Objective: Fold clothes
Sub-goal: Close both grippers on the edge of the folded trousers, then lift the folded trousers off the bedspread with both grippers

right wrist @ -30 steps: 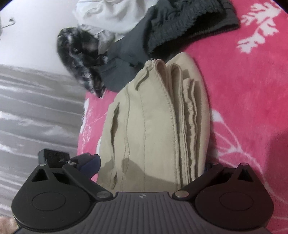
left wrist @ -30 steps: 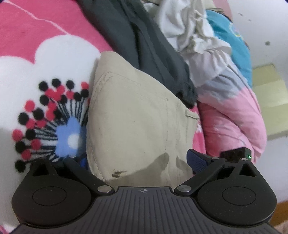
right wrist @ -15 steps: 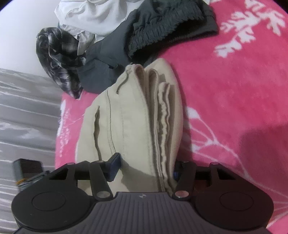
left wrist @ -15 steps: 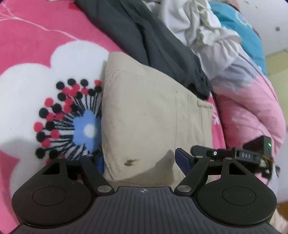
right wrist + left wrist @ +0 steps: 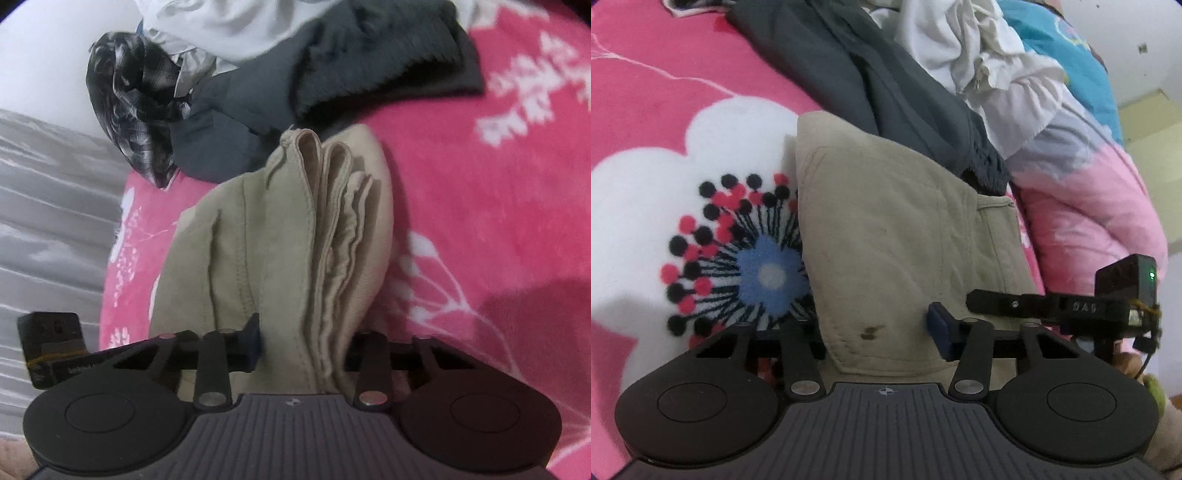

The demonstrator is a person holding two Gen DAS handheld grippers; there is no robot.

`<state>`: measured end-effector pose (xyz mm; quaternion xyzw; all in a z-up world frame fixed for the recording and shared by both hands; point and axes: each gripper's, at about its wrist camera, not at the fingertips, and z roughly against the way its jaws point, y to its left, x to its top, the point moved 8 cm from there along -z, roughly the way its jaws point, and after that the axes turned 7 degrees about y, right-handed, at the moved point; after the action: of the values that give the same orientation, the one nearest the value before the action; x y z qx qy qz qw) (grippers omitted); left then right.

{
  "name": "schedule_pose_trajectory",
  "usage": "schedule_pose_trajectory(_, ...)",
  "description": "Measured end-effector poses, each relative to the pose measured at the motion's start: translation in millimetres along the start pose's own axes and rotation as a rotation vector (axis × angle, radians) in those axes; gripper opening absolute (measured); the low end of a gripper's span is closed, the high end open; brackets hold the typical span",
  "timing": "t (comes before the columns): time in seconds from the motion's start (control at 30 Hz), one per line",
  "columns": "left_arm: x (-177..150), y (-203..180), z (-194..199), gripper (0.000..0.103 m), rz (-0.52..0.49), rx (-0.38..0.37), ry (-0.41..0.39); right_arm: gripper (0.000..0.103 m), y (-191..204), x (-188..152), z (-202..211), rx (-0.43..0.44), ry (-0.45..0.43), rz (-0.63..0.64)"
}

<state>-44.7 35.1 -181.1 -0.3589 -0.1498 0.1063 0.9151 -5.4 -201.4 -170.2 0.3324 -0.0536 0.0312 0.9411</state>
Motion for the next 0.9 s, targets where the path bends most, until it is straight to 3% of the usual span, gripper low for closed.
schedule_pose_trajectory(0.17, 0, -12, 21, 0.047, 0.012, 0.047, 0.023, 0.036, 37, 2, 7, -0.107, 0.031, 0.098)
schedule_pose_trajectory(0.3, 5, -14, 46, 0.047, 0.087, 0.06, 0.051, 0.035, 67, 7, 11, -0.11, 0.104, 0.085)
schedule_pose_trajectory(0.43, 23, -29, 85, 0.047, 0.07, 0.095, 0.043, 0.035, 102, 15, 26, -0.109, 0.152, 0.062)
schedule_pose_trajectory(0.67, 68, -63, 173, 0.047, 0.086, 0.095, -0.015, 0.034, 198, 53, 65, -0.151, 0.152, 0.094)
schedule_pose_trajectory(0.73, 81, -75, 203, 0.047, 0.06, 0.102, -0.057, 0.034, 229, 63, 78, -0.153, 0.138, 0.105)
schedule_pose_trajectory(0.9, 105, -86, 261, 0.048, 0.112, 0.149, -0.154, 0.034, 297, 83, 99, -0.124, 0.092, 0.174)
